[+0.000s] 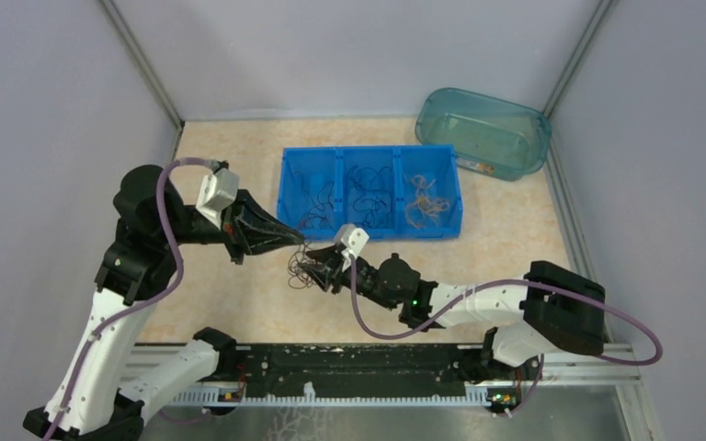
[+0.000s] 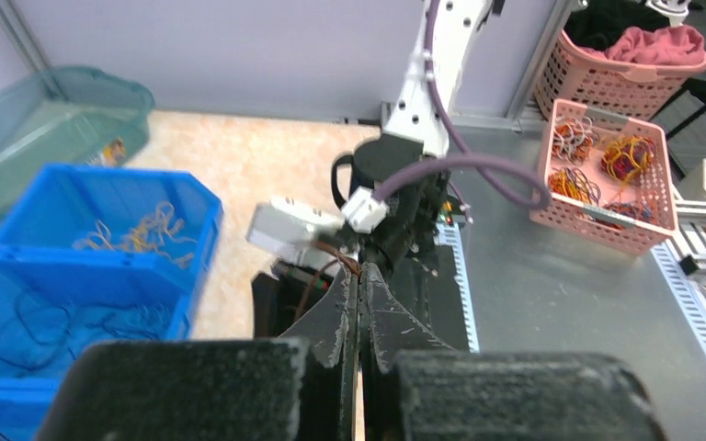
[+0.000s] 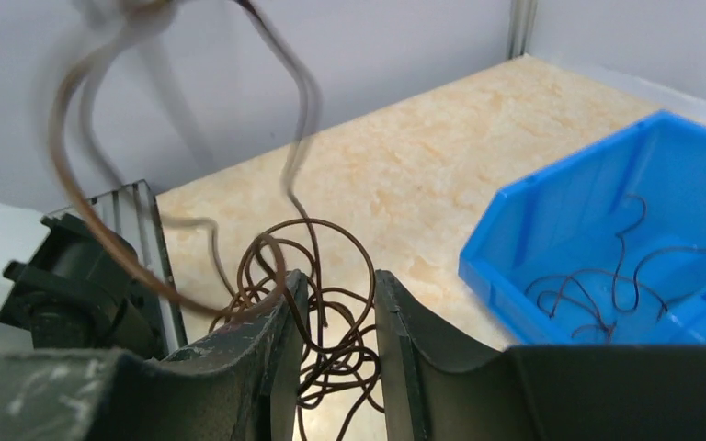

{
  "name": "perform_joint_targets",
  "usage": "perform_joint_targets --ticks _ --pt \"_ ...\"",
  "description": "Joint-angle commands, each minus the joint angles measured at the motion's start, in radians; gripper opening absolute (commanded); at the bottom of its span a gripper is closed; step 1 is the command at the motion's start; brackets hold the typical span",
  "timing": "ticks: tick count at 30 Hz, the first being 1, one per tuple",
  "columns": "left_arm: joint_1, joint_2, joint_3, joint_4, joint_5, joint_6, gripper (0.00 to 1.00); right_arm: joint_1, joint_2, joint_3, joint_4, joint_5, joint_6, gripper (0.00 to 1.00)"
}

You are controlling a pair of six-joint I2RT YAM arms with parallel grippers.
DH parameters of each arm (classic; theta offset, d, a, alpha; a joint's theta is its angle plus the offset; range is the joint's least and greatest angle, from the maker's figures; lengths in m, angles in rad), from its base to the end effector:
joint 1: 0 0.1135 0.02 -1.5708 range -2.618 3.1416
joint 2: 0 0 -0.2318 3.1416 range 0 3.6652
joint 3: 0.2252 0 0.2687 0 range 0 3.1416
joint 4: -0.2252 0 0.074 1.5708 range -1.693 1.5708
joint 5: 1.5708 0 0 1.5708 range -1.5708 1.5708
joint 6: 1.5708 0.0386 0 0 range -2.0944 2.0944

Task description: Untangle the cables

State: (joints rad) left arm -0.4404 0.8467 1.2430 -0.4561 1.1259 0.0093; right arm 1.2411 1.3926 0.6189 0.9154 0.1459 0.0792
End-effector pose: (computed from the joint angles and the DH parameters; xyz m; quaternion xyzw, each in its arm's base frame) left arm 0.1438 -0.1063 0.4382 0.4940 0.5185 -0.5035 0.4833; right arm 0.1087 0.3002 0.2174 -0.3126 0.5765 0.4243 0.6244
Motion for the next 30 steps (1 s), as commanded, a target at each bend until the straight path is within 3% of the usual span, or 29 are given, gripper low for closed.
perform_joint_targets --ticks 1,19,30 --pt "0.002 0.009 0.089 0.115 -0.022 -0.058 0.0 -0.004 -0.032 -0.066 0.106 0.046 0.059 0.33" --pt "0.002 0.093 0.414 0.217 -0.172 -0.002 0.01 -0.004 -0.065 -0.361 0.175 0.115 0.265 0.33" --pt "0.002 0.111 0.504 0.273 -0.52 0.235 0.0 -0.003 -0.041 -0.43 0.14 0.15 0.284 0.42"
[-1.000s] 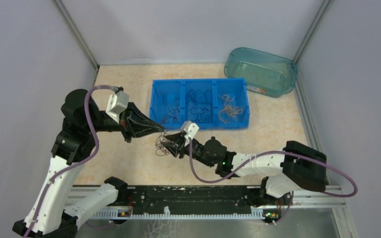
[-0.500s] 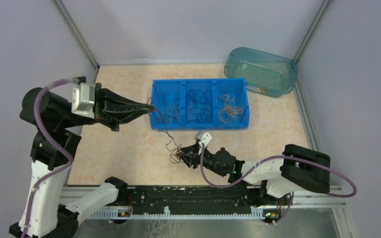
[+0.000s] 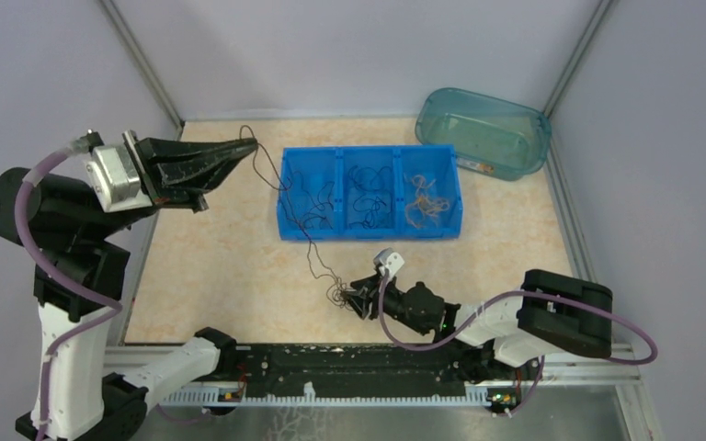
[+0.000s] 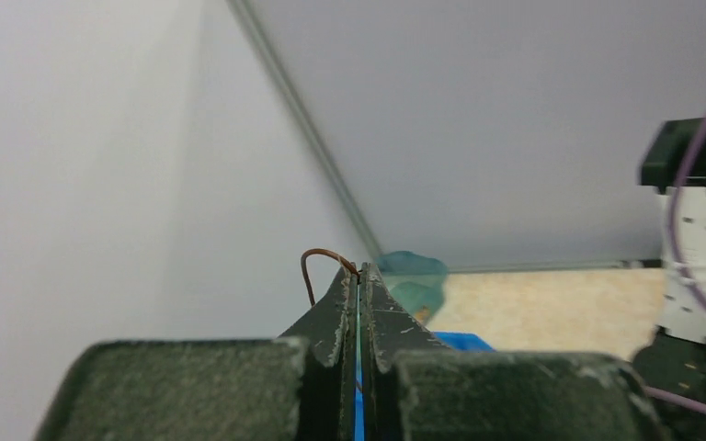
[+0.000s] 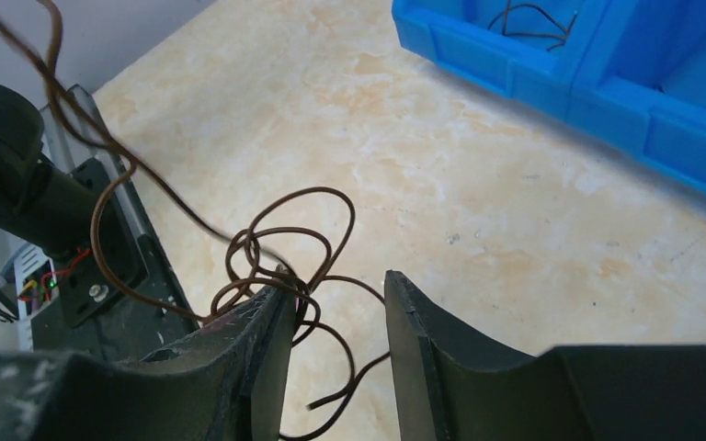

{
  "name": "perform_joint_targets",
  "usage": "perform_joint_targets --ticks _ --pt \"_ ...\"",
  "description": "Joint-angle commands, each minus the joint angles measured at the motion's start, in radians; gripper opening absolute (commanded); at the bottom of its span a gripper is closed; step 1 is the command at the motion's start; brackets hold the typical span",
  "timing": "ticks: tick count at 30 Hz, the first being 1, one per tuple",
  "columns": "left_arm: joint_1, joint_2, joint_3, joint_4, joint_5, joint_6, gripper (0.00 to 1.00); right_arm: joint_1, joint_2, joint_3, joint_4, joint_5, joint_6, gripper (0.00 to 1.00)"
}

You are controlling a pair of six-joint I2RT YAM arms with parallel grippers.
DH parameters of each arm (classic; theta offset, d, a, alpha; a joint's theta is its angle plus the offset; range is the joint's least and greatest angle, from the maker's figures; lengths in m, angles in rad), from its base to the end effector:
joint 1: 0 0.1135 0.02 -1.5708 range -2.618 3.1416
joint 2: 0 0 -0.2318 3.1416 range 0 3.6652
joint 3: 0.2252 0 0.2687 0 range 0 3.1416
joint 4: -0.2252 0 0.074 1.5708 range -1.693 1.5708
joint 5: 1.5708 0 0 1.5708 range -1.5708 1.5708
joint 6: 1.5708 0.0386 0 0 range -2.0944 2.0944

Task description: Untangle the cables

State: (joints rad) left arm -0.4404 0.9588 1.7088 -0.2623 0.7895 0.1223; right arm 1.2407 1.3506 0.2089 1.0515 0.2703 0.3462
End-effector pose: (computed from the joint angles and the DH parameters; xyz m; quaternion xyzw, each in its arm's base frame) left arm 0.1032 -0.0789 0.5731 0.4487 0.3656 -0.3210 0.7496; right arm 0.0887 0.2272 0.1165 -0.2344 0.6989 0.4066 0.5397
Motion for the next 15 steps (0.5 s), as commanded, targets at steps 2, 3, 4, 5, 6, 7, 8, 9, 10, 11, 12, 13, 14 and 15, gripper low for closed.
perform_joint_targets --ticks 2,3,4,5,6,7,8,9,10,11,12,13,14,15 --pt "0.002 0.002 0.045 0.104 -0.239 0.156 0.0 0.0 0.003 -0.027 -0.001 0.029 0.017 0.44" --pt "0.002 0.004 0.048 0.115 -0.258 0.174 0.0 0.004 0.005 -0.028 -0.007 0.034 0.017 0.45" --pt "0.002 0.005 0.052 0.127 -0.268 0.192 0.0 0.008 0.005 -0.028 -0.016 0.037 0.014 0.45" --pt "0.003 0.006 0.056 0.135 -0.277 0.205 0.0 0.013 0.007 -0.028 -0.023 0.041 0.011 0.46" --pt "0.003 0.007 0.06 0.145 -0.285 0.214 0.0 0.017 0.006 -0.029 -0.03 0.047 0.008 0.46" --pt "0.002 0.008 0.063 0.158 -0.294 0.218 0.0 0.022 0.006 -0.031 -0.036 0.053 0.005 0.46" --pt "0.002 0.009 0.068 0.169 -0.306 0.226 0.0 0.026 0.004 -0.032 -0.042 0.059 0.001 0.46" --pt "0.002 0.012 0.076 0.182 -0.316 0.237 0.0 0.031 0.004 -0.035 -0.053 0.068 -0.001 0.47" --pt "0.003 0.02 0.085 0.196 -0.331 0.251 0.0 0.036 0.004 -0.037 -0.059 0.074 -0.001 0.48" --pt "0.003 0.028 0.098 0.209 -0.346 0.269 0.0 0.04 0.005 -0.041 -0.063 0.081 -0.003 0.5" --pt "0.002 0.038 0.119 0.22 -0.36 0.287 0.0 0.045 0.008 -0.045 -0.065 0.089 -0.004 0.54" --pt "0.002 0.052 0.155 0.221 -0.37 0.308 0.0 0.049 0.011 -0.049 -0.066 0.104 -0.003 0.57" --pt "0.002 0.067 0.187 0.211 -0.371 0.329 0.0 0.056 0.014 -0.055 -0.065 0.117 -0.002 0.6" --pt "0.002 0.081 0.217 0.2 -0.372 0.339 0.0 0.063 0.018 -0.062 -0.062 0.132 -0.002 0.62"
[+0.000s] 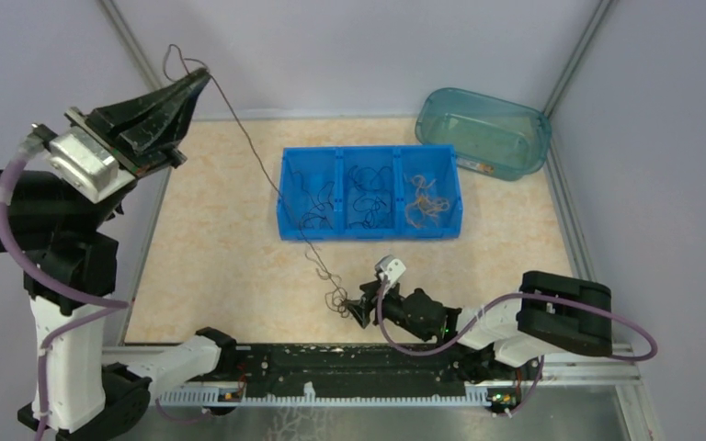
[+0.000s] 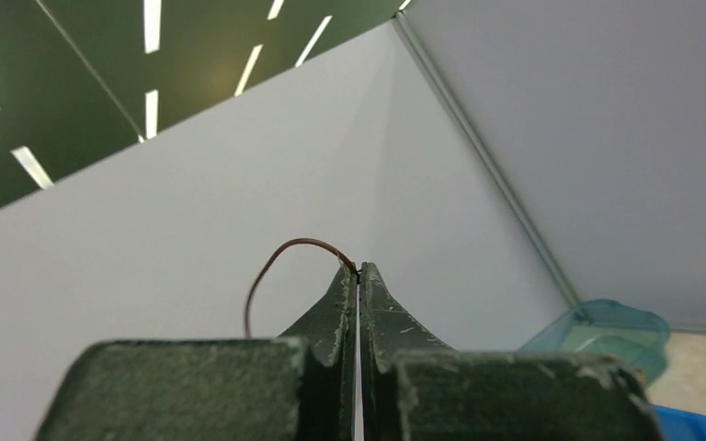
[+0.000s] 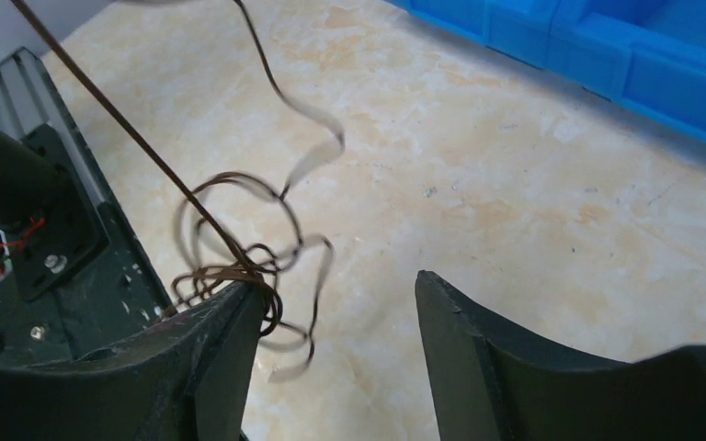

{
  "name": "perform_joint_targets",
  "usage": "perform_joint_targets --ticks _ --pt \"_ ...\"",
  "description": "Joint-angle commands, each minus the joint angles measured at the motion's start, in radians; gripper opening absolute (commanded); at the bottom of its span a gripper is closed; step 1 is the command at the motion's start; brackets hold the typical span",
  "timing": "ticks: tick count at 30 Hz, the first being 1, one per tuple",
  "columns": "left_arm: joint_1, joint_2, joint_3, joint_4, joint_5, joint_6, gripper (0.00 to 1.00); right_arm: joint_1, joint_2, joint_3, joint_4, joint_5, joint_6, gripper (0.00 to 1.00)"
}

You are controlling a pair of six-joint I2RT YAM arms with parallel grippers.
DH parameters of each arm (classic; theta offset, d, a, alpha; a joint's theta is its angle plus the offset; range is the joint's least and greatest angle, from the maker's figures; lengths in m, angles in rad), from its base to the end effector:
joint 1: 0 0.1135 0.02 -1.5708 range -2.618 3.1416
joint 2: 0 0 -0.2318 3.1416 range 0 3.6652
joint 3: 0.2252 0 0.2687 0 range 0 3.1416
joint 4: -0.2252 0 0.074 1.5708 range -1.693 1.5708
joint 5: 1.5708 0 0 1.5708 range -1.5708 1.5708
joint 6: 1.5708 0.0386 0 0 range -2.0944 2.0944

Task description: Untangle the cables

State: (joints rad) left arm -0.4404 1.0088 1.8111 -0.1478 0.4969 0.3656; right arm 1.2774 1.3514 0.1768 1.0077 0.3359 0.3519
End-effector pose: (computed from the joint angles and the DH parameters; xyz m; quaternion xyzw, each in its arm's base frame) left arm 0.1016 -0.0682 0.6054 0.3710 0.3079 -0.1412 0.8647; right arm 0.0801 0.2212 0.1029 -0.2395 0.7218 0.3756 0.5297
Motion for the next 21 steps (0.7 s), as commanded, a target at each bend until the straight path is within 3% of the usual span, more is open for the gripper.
perform_joint_targets --ticks 1,5,9,12,15,21 --pt "0.002 0.041 0.136 0.078 -0.078 0.103 0.0 0.034 0.02 -0.034 -0.016 0.081 -0.009 0.64" --pt "0.002 0.048 0.157 0.06 -0.061 0.105 0.0 0.063 0.018 -0.035 -0.014 0.127 -0.028 0.72" --pt "0.002 0.023 0.103 0.04 -0.047 0.095 0.0 0.066 -0.035 0.005 -0.078 0.112 -0.064 0.71" --pt "0.002 0.02 0.089 0.119 -0.087 0.131 0.0 0.066 -0.078 0.032 -0.16 0.09 -0.109 0.72" --pt "0.003 0.049 0.136 0.246 -0.186 0.192 0.0 0.08 -0.11 0.009 -0.197 0.125 -0.142 0.75" --pt "0.002 0.119 0.269 0.285 -0.228 0.316 0.0 0.088 -0.171 -0.036 -0.225 0.165 -0.116 0.75"
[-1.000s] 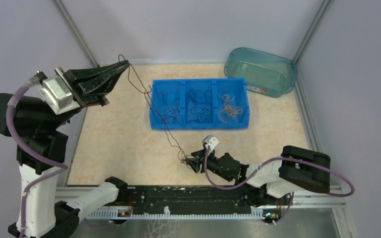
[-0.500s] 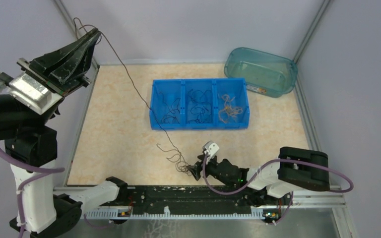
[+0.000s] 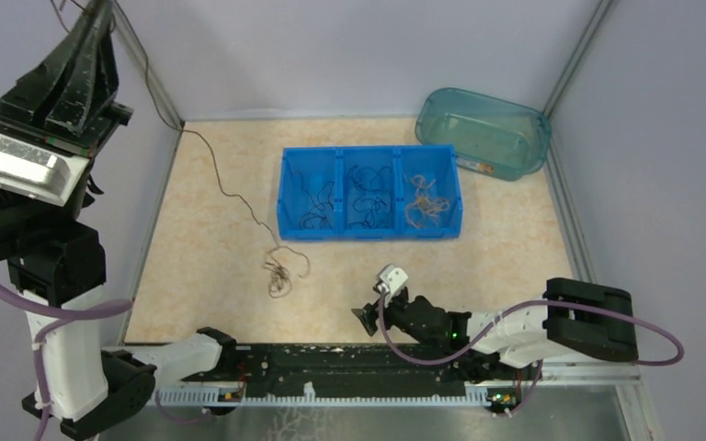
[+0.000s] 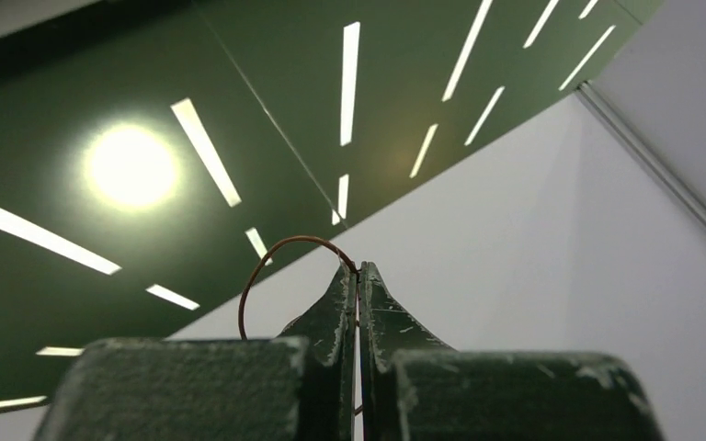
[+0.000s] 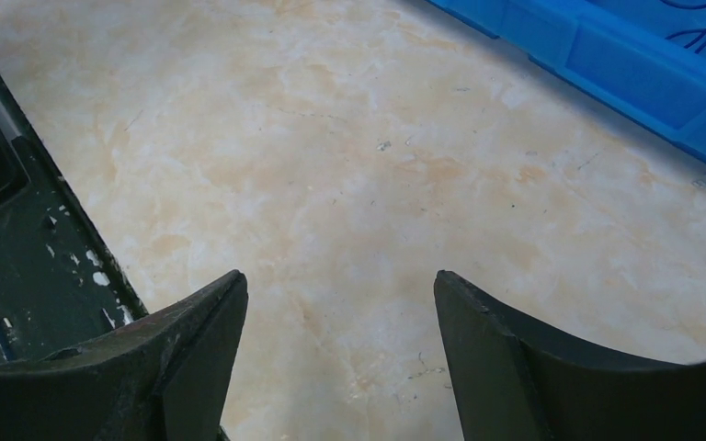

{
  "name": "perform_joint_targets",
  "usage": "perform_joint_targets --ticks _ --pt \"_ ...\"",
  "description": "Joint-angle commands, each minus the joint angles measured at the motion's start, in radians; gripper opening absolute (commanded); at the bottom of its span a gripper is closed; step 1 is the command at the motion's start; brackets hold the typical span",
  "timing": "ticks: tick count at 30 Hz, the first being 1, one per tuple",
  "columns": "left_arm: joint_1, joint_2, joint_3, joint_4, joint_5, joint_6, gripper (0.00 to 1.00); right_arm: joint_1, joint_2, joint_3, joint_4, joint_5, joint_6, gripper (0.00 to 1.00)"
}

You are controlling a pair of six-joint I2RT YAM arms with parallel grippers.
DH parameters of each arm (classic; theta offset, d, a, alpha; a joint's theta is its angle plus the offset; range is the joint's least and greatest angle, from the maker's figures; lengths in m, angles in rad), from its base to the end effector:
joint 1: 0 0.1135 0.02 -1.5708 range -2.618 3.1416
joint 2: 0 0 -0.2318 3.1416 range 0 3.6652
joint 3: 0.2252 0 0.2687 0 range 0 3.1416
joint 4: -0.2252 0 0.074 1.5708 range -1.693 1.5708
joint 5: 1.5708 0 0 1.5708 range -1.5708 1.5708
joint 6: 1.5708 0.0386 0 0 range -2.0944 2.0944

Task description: Untangle the cables

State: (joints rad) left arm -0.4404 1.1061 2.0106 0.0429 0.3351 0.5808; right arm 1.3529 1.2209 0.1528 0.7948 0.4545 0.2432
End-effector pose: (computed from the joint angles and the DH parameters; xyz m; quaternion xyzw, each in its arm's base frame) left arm 0.0808 -0.0521 0.6534 0.2863 0.1862 0.0148 0.9398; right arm 0.0650 0.2150 0.1013 -0.2933 0.7316 0.2961 0.5395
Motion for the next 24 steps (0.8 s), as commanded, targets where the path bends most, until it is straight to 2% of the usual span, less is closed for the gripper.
perform_joint_targets --ticks 1,4,9,14,17,20,24 --pt "0.002 0.032 0.093 0.082 -0.059 0.094 0.0 0.014 -0.044 -0.011 -0.016 0.052 -0.007 0.75" --pt "0.002 0.046 0.147 -0.061 0.025 0.038 0.0 0.014 -0.094 0.029 -0.031 0.054 -0.042 0.77" --pt "0.004 -0.037 -0.014 -0.126 0.135 -0.066 0.0 -0.008 -0.155 0.306 -0.075 -0.023 -0.165 0.87" --pt "0.004 -0.079 -0.099 -0.168 0.149 -0.104 0.0 -0.079 -0.021 0.619 -0.066 -0.293 -0.221 0.9" --pt "0.003 -0.101 -0.134 -0.192 0.153 -0.108 0.0 -0.106 0.093 0.759 -0.079 -0.405 -0.239 0.9" --pt "0.003 -0.122 -0.176 -0.211 0.152 -0.102 0.0 -0.15 0.194 0.817 -0.07 -0.468 -0.211 0.89" --pt "0.004 -0.151 -0.229 -0.218 0.154 -0.102 0.0 -0.216 0.238 0.768 0.043 -0.612 -0.085 0.83"
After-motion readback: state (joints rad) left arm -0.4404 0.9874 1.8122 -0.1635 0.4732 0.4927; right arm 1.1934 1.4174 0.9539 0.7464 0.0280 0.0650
